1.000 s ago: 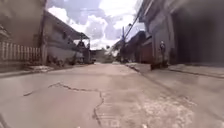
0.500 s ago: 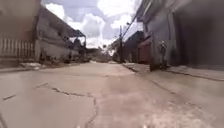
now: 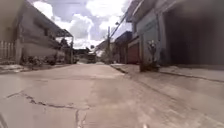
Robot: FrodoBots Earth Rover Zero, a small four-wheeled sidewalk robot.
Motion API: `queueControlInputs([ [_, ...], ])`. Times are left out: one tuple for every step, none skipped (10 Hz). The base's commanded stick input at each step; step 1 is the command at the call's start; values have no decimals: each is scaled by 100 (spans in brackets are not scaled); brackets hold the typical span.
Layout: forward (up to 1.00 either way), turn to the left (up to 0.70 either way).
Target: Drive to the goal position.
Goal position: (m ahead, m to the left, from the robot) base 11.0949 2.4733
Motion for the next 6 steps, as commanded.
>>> queueControlInputs([
  [70,0],
  [70,0],
  [70,0],
  [70,0],
  [70,0],
  [70,0],
])
